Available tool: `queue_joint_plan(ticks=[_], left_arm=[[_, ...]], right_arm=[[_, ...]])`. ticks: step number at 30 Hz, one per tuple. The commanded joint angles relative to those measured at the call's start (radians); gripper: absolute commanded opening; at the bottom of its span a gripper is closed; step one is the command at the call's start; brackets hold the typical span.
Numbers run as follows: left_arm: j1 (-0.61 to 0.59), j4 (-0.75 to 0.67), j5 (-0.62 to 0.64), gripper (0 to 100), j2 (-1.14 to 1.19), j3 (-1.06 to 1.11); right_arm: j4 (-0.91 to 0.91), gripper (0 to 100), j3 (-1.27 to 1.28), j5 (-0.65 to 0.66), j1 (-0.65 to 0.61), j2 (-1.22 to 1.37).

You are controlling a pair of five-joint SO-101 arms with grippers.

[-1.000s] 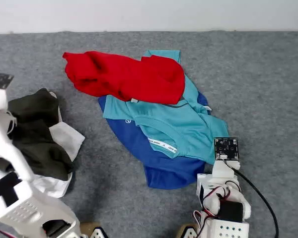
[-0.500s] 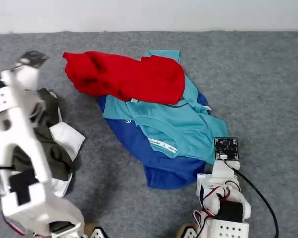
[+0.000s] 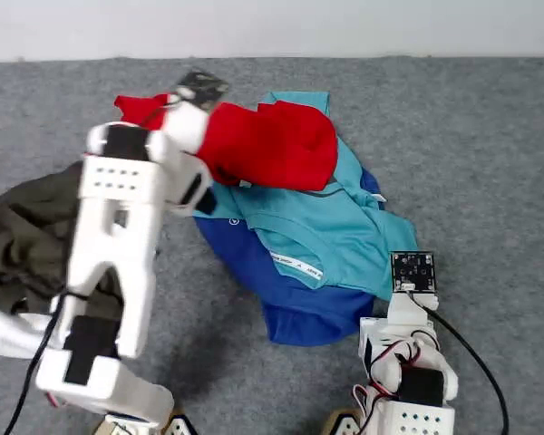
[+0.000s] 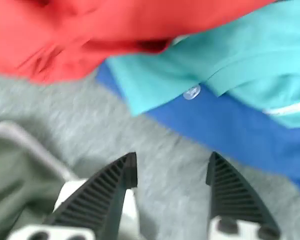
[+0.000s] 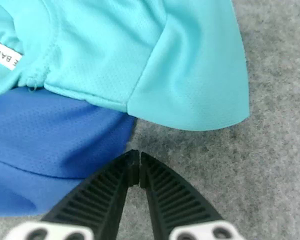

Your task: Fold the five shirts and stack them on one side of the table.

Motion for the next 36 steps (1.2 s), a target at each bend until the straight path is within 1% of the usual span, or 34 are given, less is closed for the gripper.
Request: queue_joint_plan(ticks=[1, 16, 20, 25, 32, 34, 36], left_arm=[[0.064, -0.107, 0.02, 24, 0.032, -0.007], [0.249, -0.511, 0.021, 24, 0.221, -0.008], [0.293, -0.56, 0.017, 24, 0.265, -0.008], [0.305, -0.628, 0.02, 23, 0.356, -0.012], [0.29, -0.623, 0.021, 23, 0.549, -0.16], [0.288, -0.562, 0.015, 20, 0.594, -0.243], [0.292, -0.483, 0.006, 14, 0.635, -0.328]], right_arm=[[0.002, 1.1, 0.015, -0.011, 0.001, -0.007], [0.002, 1.1, 0.015, -0.011, 0.001, -0.007], [0.002, 1.1, 0.015, -0.011, 0.001, -0.007], [0.002, 1.1, 0.015, -0.011, 0.001, -0.007], [0.002, 1.1, 0.015, -0.011, 0.001, -0.007], [0.002, 1.1, 0.015, -0.011, 0.001, -0.007], [0.002, 1.1, 0.015, -0.011, 0.001, -0.007]])
